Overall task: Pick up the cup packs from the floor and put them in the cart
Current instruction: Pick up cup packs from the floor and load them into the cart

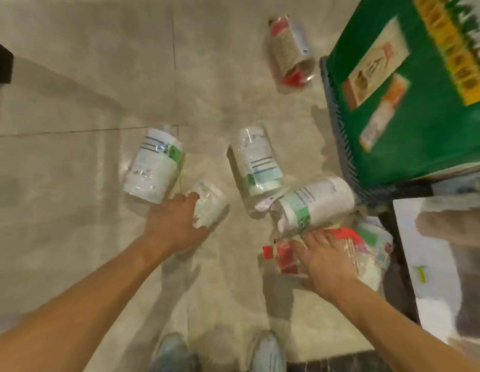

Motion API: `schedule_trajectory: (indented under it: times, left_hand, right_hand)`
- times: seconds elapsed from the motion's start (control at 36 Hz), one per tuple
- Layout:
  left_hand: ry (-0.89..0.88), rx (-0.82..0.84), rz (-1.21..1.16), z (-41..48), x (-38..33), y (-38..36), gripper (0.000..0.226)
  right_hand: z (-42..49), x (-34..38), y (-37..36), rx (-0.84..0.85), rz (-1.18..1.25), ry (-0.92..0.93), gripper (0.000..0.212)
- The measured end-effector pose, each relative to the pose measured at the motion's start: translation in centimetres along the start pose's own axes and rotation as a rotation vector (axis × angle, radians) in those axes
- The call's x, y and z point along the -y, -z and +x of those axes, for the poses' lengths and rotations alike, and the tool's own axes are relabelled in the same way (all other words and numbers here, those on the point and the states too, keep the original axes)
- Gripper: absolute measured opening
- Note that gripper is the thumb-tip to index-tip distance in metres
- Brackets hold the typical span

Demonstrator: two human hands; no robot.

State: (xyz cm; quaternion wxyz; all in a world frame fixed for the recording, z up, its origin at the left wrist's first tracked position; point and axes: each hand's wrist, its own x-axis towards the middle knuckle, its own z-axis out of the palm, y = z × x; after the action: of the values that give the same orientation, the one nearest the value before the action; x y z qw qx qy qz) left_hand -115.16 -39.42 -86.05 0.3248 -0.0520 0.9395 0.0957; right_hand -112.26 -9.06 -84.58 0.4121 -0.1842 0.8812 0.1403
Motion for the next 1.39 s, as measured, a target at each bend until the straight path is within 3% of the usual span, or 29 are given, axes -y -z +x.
schedule_trajectory:
  times: [0.11, 0.19, 0.28, 0.36, 0.5, 0.72, 1.03, 1.22, 1.39]
  left_hand:
    - [0.049, -0.050, 0.043, 6.4, 0.7, -8.2, 0.113]
    - [0.138, -0.161, 0.089, 8.5, 0.7, -12.1, 0.135]
    - [0.141, -0.301, 0.124, 9.2, 1.3, -13.6, 0.132]
    - [0.136, -0.312, 0.099, 8.8, 1.3, -12.9, 0.126]
    - [0.152, -0.243, -0.128, 5.7, 0.6, -9.4, 0.122]
    - [0.170, -0.265, -0.441, -5.8, 0.7, 2.2, 0.125]
    - [0.258, -0.478, -0.752, -27.2, 5.2, 27.2, 0.124]
    - [0.407, -0.738, -0.890, -43.4, 9.9, 39.9, 0.125]
    - [0.569, -1.015, -0.882, -56.0, 11.2, 43.2, 0.122]
  right_hand:
    - [6.7, -0.4, -6.1, -0.008, -0.170, -0.017, 0.109]
    - [9.1, -0.4, -9.3, -0.002, -0.251, -0.022, 0.113]
    - [9.6, -0.2, -10.4, -0.051, -0.233, -0.030, 0.097]
    - [8.8, -0.3, -9.9, -0.050, -0.185, -0.041, 0.087]
    - [5.3, -0.8, -6.3, -0.087, 0.002, -0.077, 0.097]
    - [-5.0, -0.1, 6.7, -0.241, 0.307, -0.120, 0.107]
    - [-23.3, 5.5, 35.0, -0.442, 0.612, -0.013, 0.123]
    - [-36.2, 11.8, 49.7, -0.561, 0.735, 0.170, 0.114]
    - [-44.0, 18.2, 56.4, -0.632, 0.668, 0.491, 0.113]
